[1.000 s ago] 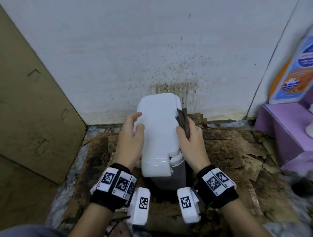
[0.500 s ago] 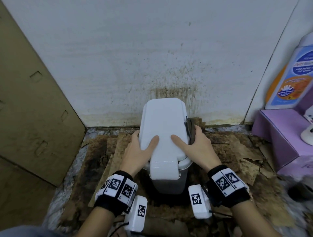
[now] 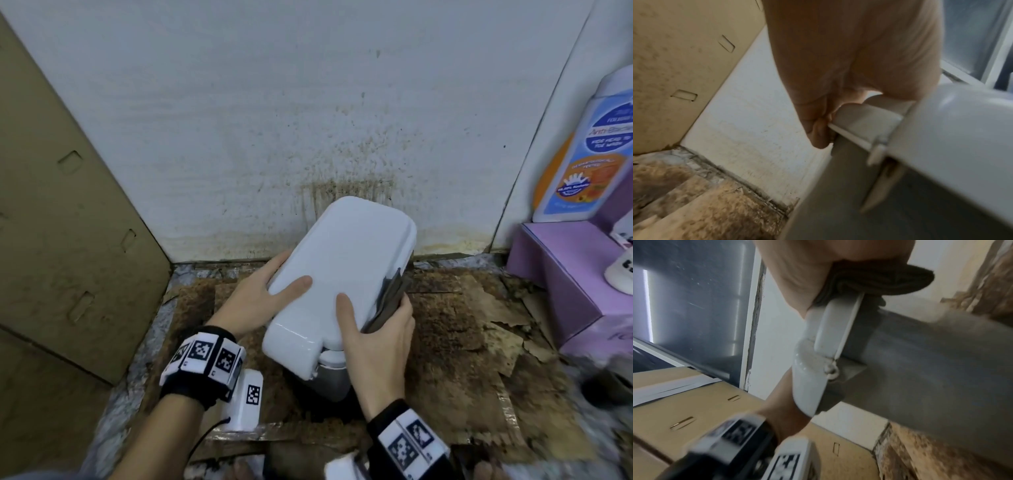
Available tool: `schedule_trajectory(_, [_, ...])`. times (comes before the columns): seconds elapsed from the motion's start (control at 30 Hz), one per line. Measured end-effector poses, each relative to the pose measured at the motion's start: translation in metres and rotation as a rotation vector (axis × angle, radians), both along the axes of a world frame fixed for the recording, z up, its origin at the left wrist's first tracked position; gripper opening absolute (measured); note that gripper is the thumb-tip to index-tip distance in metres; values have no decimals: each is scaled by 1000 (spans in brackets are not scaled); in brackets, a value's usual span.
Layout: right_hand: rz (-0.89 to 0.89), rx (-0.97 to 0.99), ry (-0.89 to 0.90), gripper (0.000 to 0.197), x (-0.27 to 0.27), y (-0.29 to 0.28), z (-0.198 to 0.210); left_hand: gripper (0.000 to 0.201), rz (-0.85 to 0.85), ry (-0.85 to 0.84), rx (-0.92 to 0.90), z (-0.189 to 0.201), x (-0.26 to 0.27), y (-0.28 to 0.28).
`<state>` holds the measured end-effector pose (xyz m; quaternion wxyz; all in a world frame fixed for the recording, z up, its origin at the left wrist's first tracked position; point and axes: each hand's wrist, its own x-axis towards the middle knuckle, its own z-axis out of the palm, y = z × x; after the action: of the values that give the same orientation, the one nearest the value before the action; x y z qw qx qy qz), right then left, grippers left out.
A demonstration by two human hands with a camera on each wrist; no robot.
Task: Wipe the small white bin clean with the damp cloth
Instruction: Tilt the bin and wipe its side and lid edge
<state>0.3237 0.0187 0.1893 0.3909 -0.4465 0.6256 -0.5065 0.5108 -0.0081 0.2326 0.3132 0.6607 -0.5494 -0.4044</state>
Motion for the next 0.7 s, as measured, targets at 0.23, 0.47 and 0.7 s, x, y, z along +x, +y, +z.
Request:
schedule_trajectory(0.23, [37,16,-50,106,17,-5,-10,74,132,-73,31,-7,0,-5])
schedule_trajectory(0.47, [54,12,19,98,3,-52,-11,95,350,-176,34,-25,-13,5])
schedule_trajectory(0.7, [138,22,83,97,-34,-126,2,93,498,-175,87,-26,-35,44])
